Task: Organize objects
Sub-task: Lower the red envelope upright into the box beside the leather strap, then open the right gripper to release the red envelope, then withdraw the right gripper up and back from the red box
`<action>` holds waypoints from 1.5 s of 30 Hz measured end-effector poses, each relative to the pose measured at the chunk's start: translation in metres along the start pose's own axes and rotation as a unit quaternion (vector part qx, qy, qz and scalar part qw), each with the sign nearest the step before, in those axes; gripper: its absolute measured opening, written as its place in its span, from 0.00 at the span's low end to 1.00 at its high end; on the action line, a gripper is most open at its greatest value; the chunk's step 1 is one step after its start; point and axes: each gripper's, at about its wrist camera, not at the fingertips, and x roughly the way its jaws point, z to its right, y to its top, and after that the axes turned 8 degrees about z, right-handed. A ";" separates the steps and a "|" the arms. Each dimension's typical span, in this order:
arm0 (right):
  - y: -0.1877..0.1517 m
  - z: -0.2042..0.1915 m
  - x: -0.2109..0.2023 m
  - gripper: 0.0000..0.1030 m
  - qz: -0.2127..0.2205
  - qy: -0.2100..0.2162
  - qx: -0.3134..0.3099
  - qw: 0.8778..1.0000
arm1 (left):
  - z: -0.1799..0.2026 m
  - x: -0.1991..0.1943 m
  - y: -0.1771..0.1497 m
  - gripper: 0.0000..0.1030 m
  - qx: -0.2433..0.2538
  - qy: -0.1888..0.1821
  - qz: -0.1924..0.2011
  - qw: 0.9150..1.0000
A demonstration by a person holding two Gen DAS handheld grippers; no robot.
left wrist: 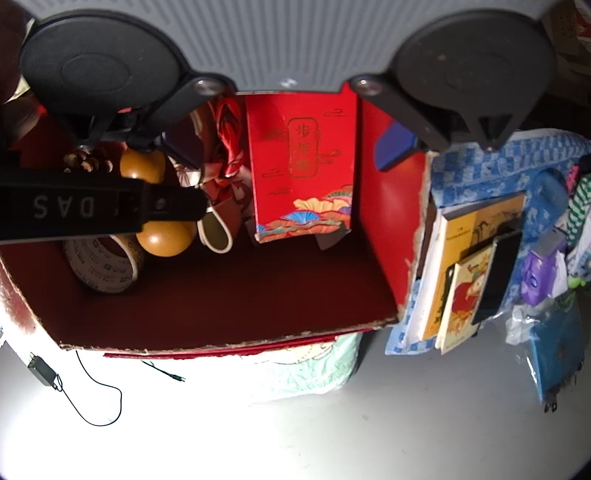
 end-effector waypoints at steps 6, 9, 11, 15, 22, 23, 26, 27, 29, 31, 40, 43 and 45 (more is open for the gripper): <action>-0.002 -0.004 -0.019 0.33 0.029 -0.043 -0.032 0.998 | 0.004 -0.008 -0.003 0.96 0.010 0.009 0.006 1.000; -0.007 -0.007 -0.027 0.33 0.046 -0.065 -0.052 0.995 | 0.004 -0.014 -0.005 0.96 0.009 0.016 0.011 1.000; -0.010 -0.010 -0.032 0.33 0.055 -0.075 -0.064 0.994 | 0.004 -0.018 -0.006 0.96 0.005 0.020 0.012 1.000; -0.015 -0.014 -0.044 0.33 0.071 -0.087 -0.080 0.990 | 0.001 -0.030 -0.008 0.96 -0.003 0.032 0.026 0.999; -0.027 -0.030 -0.071 0.33 0.100 -0.098 -0.110 0.984 | 0.005 -0.059 -0.014 0.96 -0.010 0.046 0.055 0.997; -0.029 -0.031 -0.075 0.33 0.104 -0.099 -0.113 0.983 | 0.006 -0.062 -0.016 0.96 -0.009 0.049 0.056 0.997; -0.036 -0.036 -0.087 0.33 0.114 -0.103 -0.120 0.981 | 0.009 -0.074 -0.023 0.96 -0.007 0.046 0.052 0.998; -0.038 -0.036 -0.091 0.33 0.116 -0.104 -0.122 0.980 | 0.010 -0.077 -0.025 0.96 -0.007 0.040 0.049 0.998; -0.043 -0.037 -0.099 0.33 0.118 -0.103 -0.123 0.980 | 0.012 -0.086 -0.031 0.97 -0.007 0.031 0.049 0.998; -0.049 -0.037 -0.106 0.33 0.118 -0.104 -0.122 0.980 | 0.018 -0.092 -0.038 0.97 -0.002 0.037 0.044 0.998; -0.073 -0.030 -0.119 0.33 0.105 -0.129 -0.116 0.979 | 0.029 -0.094 -0.067 0.97 -0.003 0.035 -0.004 0.999; -0.080 -0.023 -0.120 0.34 0.097 -0.143 -0.113 0.978 | 0.030 -0.088 -0.074 0.97 -0.012 0.036 -0.024 0.999; -0.086 -0.018 -0.119 0.34 0.088 -0.153 -0.111 0.978 | 0.031 -0.084 -0.080 0.97 -0.013 0.032 -0.037 0.999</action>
